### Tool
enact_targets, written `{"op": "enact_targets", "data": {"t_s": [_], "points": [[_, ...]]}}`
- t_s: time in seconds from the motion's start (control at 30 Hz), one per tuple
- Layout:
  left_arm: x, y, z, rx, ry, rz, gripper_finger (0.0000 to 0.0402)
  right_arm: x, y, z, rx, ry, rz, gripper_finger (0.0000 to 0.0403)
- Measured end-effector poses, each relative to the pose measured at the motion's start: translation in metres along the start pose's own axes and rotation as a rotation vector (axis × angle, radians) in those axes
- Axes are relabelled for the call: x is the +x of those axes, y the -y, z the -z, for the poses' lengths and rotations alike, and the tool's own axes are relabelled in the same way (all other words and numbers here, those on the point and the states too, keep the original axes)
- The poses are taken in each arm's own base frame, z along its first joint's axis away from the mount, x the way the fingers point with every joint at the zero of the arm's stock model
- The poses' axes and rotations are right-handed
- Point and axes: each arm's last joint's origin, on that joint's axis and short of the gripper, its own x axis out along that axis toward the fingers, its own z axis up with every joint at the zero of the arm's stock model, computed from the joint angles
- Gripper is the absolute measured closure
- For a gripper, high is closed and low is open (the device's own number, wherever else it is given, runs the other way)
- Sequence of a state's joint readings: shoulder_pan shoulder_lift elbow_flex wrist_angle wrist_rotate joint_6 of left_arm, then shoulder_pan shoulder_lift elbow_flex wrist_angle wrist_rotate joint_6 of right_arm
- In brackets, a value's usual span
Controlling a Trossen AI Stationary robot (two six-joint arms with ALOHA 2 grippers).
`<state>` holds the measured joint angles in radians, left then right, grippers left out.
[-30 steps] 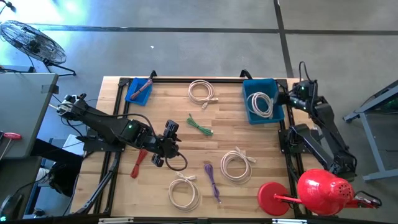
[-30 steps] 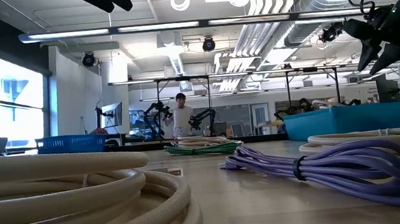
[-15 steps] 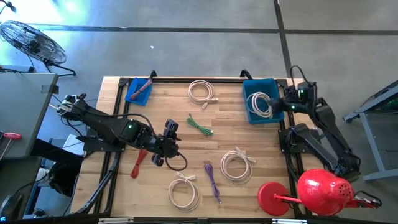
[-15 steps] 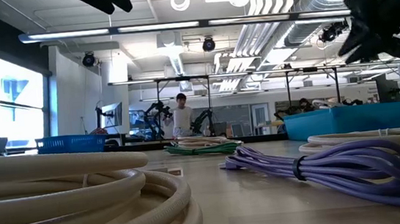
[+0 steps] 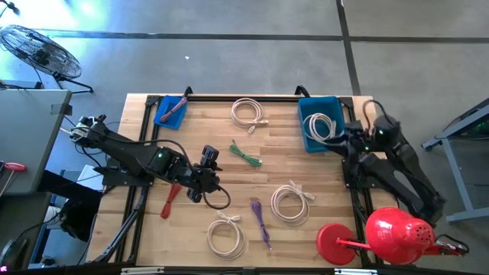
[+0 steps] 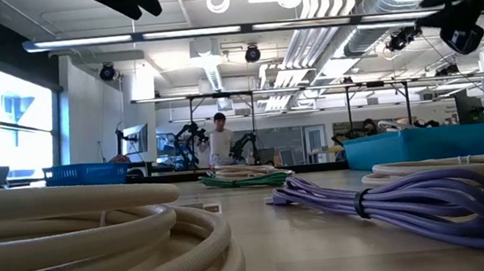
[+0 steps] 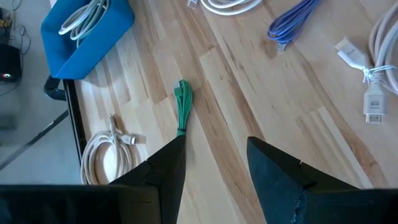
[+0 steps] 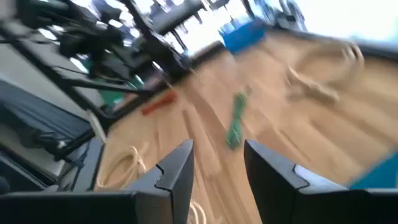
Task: Pick & Place USB Port
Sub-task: Put the green USB cable into the left blue bin
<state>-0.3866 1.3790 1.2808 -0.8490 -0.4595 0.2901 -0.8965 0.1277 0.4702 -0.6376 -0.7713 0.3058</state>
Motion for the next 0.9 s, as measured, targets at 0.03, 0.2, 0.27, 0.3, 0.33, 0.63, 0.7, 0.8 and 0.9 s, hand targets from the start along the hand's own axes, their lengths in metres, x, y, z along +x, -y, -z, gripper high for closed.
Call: {"op": "enact_targets", "data": {"t_s": [0.03,0.2,0.27,0.3,0.33,0.63,0.7,0.8,0.9], "points": [[0.0,0.0,0.0,0.0,0.0,0.0,0.0238,-0.001,-0.002,0.001,-0.03,0.031,-0.025,0.027],[0.0,0.0,0.0,0.0,0.0,0.0,0.0238,-0.005,-0.011,0.002,-0.116,0.133,-0.158,0.027],[0.0,0.0,0.0,0.0,0.0,0.0,0.0238,-0.002,-0.01,0.004,-0.094,0.098,-0.183,0.027],[0.0,0.0,0.0,0.0,0.0,-0.002,0.0238,-0.001,-0.01,0.003,-0.098,0.093,-0.195,0.027],[0.0,0.0,0.0,0.0,0.0,-0.002,0.0238,0.0,-0.01,0.003,-0.098,0.09,-0.195,0.027],[0.0,0.0,0.0,0.001,-0.003,-0.003,0.0238,-0.005,-0.028,-0.014,-0.202,0.232,-0.378,0.027],[0.0,0.0,0.0,0.001,-0.004,-0.003,0.0238,-0.007,-0.032,-0.017,-0.219,0.268,-0.416,0.027],[0.0,0.0,0.0,0.003,-0.006,-0.002,0.0238,-0.01,-0.037,-0.023,-0.249,0.334,-0.458,0.027],[0.0,0.0,0.0,0.003,-0.006,-0.003,0.0238,-0.01,-0.043,-0.029,-0.284,0.375,-0.527,0.027]]}}
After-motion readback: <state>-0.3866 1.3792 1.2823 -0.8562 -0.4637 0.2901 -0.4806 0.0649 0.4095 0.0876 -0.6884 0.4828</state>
